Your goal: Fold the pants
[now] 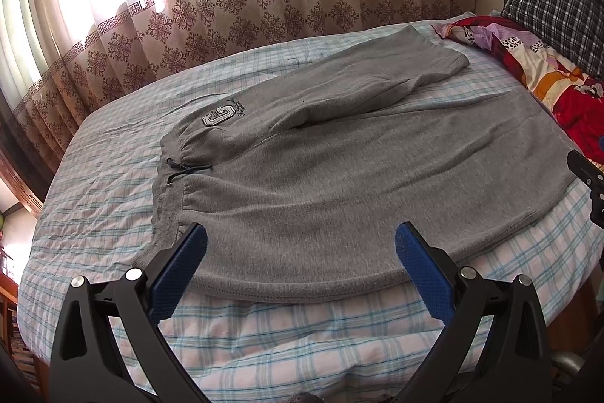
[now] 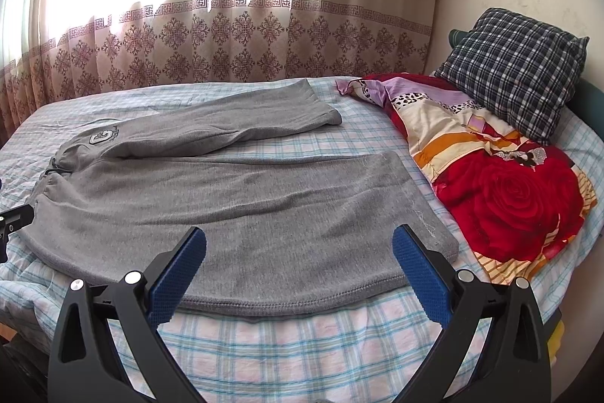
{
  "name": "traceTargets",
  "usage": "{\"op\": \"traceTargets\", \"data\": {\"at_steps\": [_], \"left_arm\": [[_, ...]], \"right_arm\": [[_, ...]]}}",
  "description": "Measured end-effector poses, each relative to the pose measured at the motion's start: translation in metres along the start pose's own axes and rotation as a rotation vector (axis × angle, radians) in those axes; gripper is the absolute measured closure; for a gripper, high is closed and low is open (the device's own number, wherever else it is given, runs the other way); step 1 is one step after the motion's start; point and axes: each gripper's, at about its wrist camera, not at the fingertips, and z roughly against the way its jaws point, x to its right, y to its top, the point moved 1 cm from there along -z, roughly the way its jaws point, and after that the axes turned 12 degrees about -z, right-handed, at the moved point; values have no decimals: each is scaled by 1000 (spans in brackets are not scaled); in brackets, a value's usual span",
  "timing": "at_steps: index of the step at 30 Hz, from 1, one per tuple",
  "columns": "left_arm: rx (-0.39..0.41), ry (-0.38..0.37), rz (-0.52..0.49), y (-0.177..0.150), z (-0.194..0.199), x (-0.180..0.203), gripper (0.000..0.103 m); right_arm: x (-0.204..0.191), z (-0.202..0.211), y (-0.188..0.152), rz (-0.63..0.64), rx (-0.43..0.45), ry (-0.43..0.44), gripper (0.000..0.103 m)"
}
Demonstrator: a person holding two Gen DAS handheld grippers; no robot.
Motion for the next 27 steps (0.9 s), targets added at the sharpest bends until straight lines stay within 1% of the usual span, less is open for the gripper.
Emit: {"op": "traceTargets", "data": {"at_steps": [17, 23, 27], "left_arm": [[-26, -13, 4, -6, -7, 0, 2], [-54, -24, 0, -8, -20, -2, 2], [-89, -37, 3, -9, -35, -9, 2]], "right_arm": [[0, -8, -4, 7, -33, -8, 5], [0, -16, -8, 14, -58, -18, 5], [0, -23, -10, 20, -84, -36, 5]]}}
